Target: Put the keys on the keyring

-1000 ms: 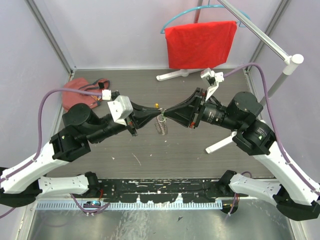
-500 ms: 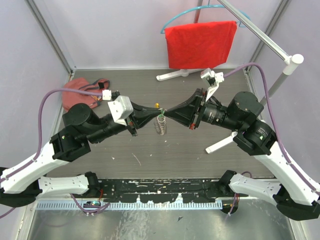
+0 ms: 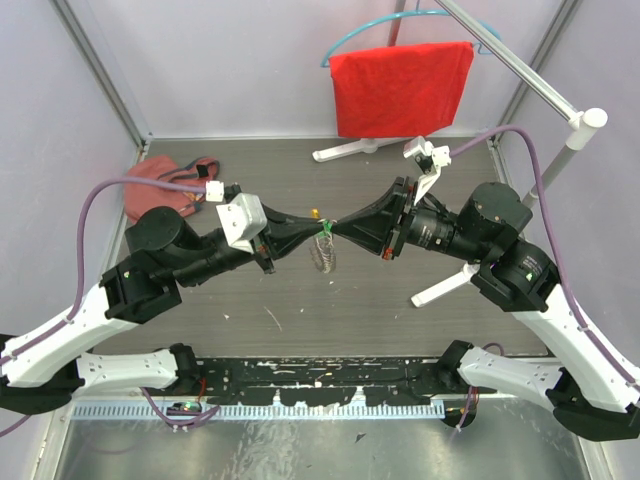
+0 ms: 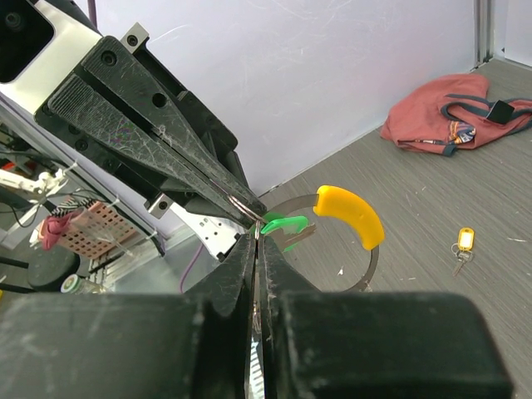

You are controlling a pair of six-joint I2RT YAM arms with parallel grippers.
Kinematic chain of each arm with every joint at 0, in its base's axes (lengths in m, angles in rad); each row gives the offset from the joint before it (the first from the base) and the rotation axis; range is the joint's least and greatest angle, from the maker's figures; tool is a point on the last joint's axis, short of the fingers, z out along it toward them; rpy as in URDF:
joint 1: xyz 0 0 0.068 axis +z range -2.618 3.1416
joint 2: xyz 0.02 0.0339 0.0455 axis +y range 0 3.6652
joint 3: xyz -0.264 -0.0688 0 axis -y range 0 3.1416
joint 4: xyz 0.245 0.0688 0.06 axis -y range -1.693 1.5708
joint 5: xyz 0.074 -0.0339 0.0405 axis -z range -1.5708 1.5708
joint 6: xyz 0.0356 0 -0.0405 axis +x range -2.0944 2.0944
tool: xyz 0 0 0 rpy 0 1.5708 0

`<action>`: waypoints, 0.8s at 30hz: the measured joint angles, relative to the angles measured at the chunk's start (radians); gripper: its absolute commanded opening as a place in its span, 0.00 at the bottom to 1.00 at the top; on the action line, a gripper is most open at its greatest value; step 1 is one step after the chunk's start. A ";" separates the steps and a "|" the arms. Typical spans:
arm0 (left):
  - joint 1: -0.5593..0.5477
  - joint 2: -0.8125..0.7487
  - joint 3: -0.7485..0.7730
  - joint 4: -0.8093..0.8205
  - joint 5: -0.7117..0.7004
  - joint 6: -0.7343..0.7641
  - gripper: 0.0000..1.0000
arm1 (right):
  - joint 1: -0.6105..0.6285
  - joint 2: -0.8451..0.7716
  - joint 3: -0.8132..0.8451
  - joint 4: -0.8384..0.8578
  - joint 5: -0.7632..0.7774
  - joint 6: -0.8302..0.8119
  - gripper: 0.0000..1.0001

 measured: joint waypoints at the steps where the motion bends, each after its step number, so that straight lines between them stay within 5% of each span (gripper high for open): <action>1: 0.000 0.000 0.000 -0.001 0.001 0.000 0.00 | 0.000 0.000 0.000 -0.002 0.000 0.000 0.09; 7: 0.000 0.000 0.000 -0.003 0.013 0.002 0.00 | 0.000 0.000 0.002 -0.009 0.000 -0.004 0.01; 24: 0.001 -0.025 -0.025 0.016 0.098 0.050 0.00 | 0.006 0.044 0.119 -0.136 -0.047 -0.035 0.03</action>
